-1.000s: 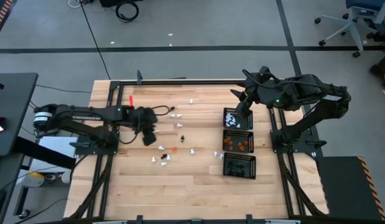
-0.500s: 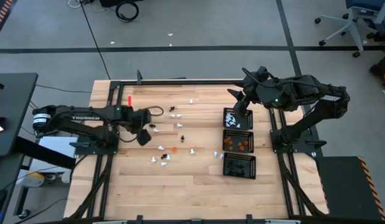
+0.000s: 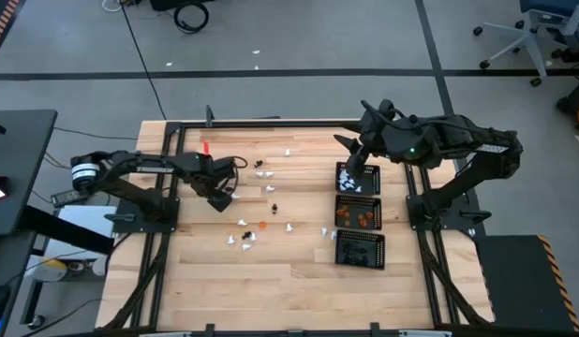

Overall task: Sort Halloween decoration
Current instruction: Put the orange pumpkin toy into the center black bin

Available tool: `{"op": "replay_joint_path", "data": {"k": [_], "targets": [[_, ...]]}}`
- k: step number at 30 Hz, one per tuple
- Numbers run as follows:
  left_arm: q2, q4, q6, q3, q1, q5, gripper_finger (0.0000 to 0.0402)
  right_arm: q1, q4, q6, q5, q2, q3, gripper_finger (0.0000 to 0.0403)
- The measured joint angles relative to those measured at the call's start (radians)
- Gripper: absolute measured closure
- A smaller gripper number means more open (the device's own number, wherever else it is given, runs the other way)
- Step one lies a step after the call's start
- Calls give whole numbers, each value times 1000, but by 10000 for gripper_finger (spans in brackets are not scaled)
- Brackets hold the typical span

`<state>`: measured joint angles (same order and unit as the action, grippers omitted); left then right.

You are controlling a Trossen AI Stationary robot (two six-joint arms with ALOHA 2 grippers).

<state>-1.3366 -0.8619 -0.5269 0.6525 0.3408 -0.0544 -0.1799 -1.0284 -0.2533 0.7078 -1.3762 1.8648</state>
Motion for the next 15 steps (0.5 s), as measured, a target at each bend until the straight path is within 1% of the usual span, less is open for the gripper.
{"op": "replay_joint_path", "data": {"k": [12, 15], "targets": [[-105, 71, 53, 5, -43, -9, 198, 1, 8, 3, -2, 0, 0, 245], [-126, 72, 53, 6, -43, -8, 206, 3, 10, 3, -3, 0, 0, 245]]}}
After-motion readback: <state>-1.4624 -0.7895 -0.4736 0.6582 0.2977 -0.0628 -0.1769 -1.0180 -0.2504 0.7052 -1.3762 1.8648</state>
